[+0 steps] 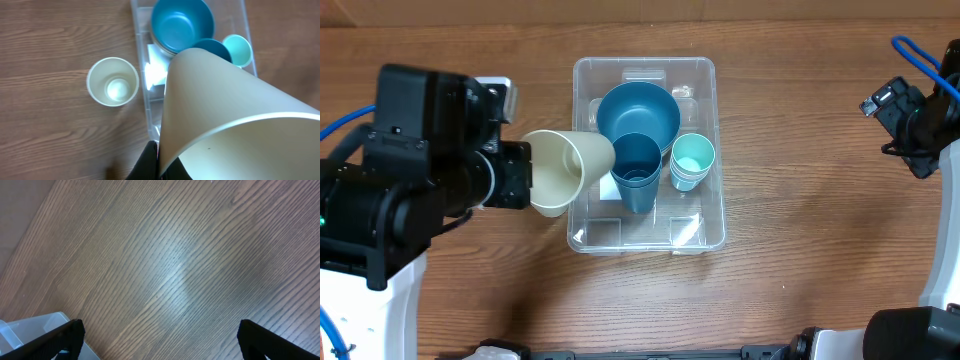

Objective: Pack container
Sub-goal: 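Carry the cream cup into the bin's front-left corner and release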

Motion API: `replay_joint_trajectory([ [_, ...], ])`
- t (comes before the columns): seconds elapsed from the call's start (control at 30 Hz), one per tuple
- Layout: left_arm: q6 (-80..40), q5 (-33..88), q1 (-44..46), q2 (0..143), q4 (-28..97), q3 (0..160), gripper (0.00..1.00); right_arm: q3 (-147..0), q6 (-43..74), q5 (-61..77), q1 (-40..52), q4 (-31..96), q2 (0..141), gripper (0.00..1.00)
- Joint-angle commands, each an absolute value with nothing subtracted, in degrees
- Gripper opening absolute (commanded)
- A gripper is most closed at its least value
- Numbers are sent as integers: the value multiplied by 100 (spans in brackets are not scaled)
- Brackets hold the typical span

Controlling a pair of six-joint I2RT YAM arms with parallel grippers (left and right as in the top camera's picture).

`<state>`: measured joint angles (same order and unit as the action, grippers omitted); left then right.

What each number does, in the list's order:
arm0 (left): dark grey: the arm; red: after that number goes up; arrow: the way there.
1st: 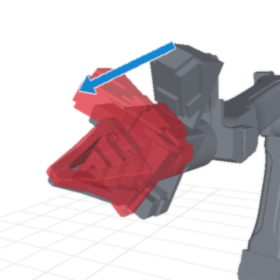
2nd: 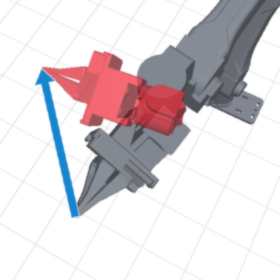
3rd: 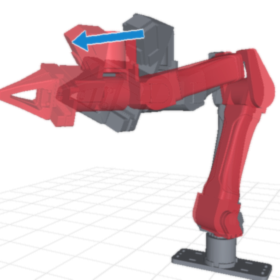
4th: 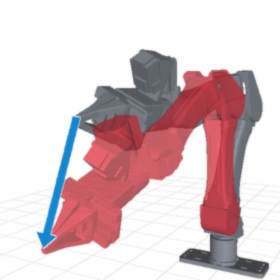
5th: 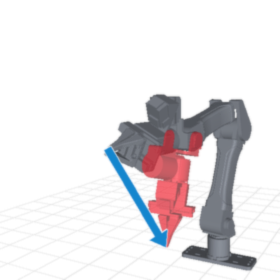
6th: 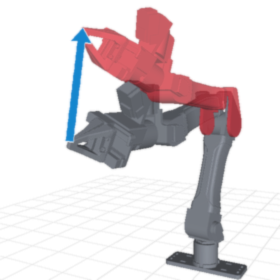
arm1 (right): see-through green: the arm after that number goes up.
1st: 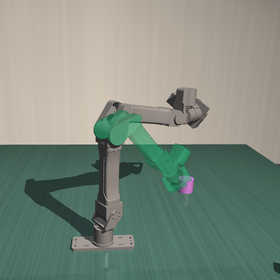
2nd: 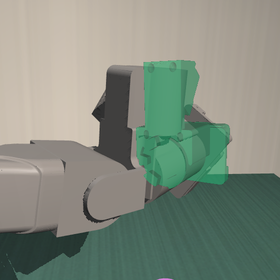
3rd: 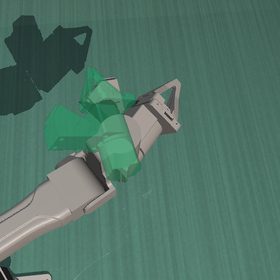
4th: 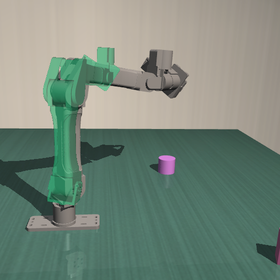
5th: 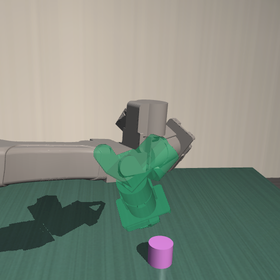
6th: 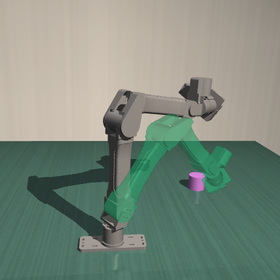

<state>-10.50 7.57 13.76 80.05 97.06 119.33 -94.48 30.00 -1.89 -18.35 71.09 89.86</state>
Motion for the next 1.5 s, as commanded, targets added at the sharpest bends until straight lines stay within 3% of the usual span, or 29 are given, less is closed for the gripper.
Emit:
replay_joint_trajectory([
  [0.0,-1020,882,1638,7985,9679,11760,4,-9485,3026,-222,-1839,7078,8969,100],
  [0.53,-1076,652,1883,7988,9620,10248,4,-9485,3026,-222,-1839,7078,8969,100],
  [1.0,-1118,556,1885,8337,8420,8689,4,-9485,3026,-222,-1839,7078,8969,100],
  [1.27,-1116,550,1890,8696,7865,8595,14,-9485,3026,-222,-1839,7078,8969,100],
  [1.47,-1120,556,1890,8761,7710,8602,16,-9485,3026,-222,-1839,7078,8969,100],
])
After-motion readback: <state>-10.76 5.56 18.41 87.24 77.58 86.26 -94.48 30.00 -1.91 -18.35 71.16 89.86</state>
